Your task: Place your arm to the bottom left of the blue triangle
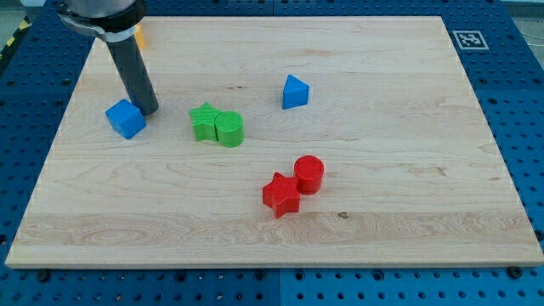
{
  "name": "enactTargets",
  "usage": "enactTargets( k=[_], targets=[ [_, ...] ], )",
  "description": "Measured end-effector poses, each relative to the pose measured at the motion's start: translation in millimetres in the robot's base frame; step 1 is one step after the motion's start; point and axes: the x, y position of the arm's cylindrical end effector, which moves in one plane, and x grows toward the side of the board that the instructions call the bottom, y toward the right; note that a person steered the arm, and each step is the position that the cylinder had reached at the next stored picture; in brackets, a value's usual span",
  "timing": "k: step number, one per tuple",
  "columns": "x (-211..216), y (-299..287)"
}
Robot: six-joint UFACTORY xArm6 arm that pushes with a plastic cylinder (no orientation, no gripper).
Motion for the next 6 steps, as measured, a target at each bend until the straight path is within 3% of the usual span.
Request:
enactTargets(
  k=[1, 3, 6],
  targets=[
    [-22.2, 11.5],
    [-27.1, 97.3],
    [8.9, 170.9]
  ],
)
